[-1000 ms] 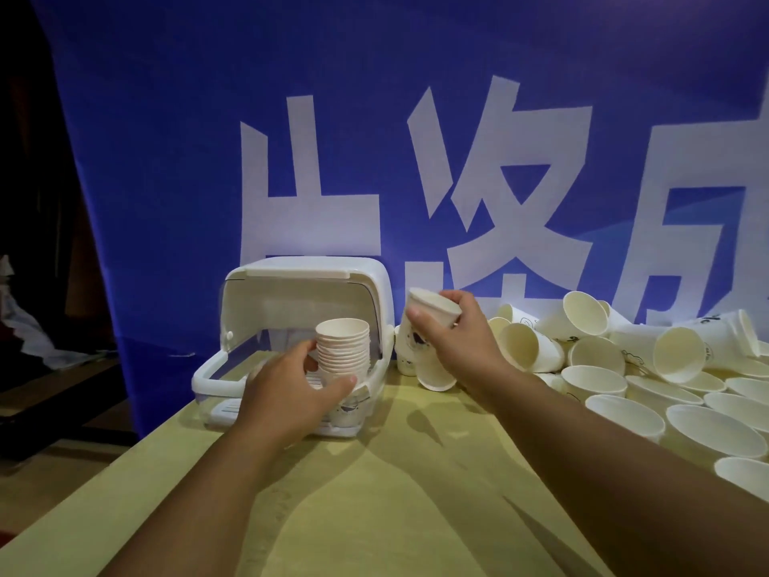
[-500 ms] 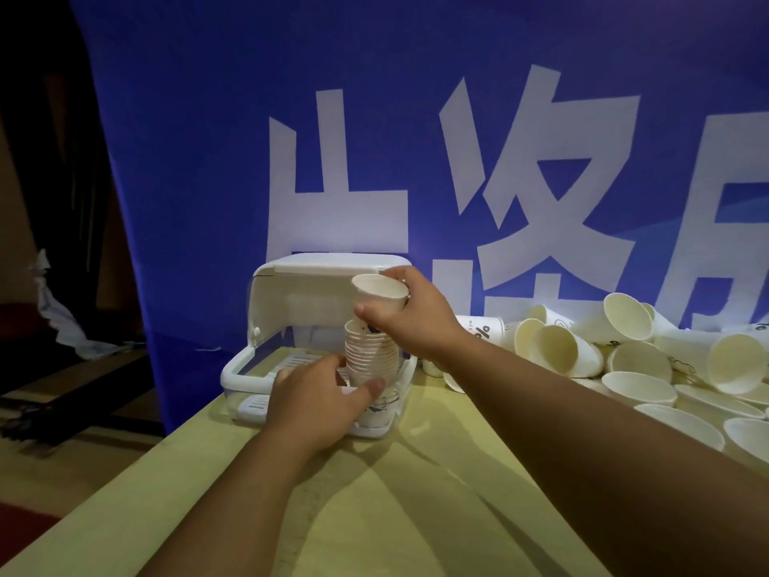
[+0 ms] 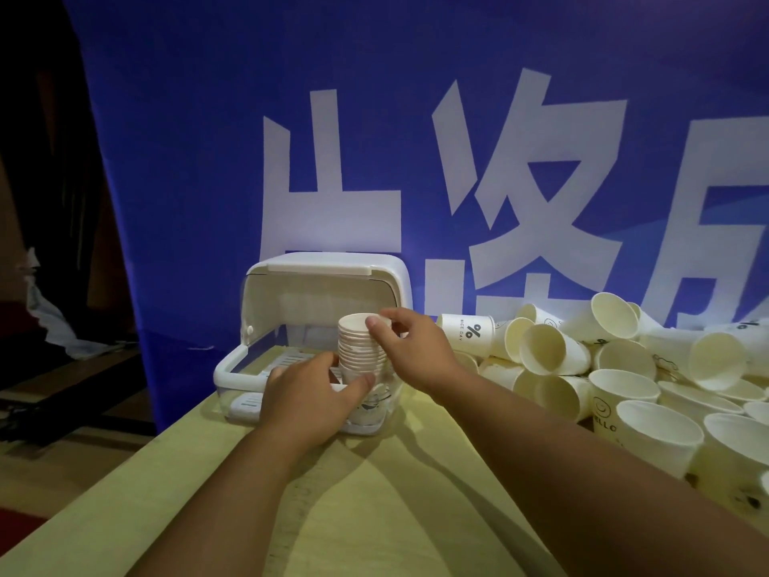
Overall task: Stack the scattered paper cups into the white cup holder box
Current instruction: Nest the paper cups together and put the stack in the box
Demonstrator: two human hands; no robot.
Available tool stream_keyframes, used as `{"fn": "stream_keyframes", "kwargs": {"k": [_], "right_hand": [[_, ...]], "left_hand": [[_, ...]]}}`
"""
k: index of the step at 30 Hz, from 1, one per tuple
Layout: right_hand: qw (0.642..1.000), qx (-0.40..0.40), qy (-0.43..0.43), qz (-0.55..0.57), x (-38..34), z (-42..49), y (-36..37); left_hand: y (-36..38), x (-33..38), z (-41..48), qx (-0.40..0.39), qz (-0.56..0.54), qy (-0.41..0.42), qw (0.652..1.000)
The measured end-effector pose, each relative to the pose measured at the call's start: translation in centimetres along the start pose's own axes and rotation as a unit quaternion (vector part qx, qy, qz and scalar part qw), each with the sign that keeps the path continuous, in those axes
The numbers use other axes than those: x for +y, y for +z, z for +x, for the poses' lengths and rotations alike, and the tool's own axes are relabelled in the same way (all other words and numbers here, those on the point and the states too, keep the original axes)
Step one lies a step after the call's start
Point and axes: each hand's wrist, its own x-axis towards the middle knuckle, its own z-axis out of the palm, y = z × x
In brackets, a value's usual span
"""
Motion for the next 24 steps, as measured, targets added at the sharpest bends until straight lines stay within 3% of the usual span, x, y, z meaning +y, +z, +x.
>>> {"fn": "stream_keyframes", "kwargs": {"k": [4, 7, 12, 14, 18, 24], "right_hand": [[0.999, 0.003, 0.024, 0.025, 0.2, -1.3, -0.5], [0.999, 0.038, 0.037, -0.014, 1.8, -2.7, -2.3], [0.990, 0.091, 0.071, -0.080, 4.1, -6.4, -7.3], [0.986, 0.099, 0.084, -0.105, 4.4, -7.7, -9.2], [0.969, 0.110, 0.077, -0.206, 4.4, -10.1, -12.7], [0.894, 0.160, 0.061, -0.414, 4.4, -12.2, -16.4]], "left_hand": [[0.3, -0.3, 0.3, 0.005, -0.016, -0.010, 1.000], [0.9, -0.3, 0.5, 0.054, -0.048, -0.003, 0.997], [1.4, 1.6, -0.1, 0.198, -0.024, 0.085, 0.976], [1.8, 2.4, -0.6, 0.214, -0.028, 0.148, 0.965], [2.9, 4.5, -2.5, 0.119, -0.023, 0.211, 0.970], [6.1, 8.5, -5.0, -0.018, 0.003, 0.243, 0.970]]}}
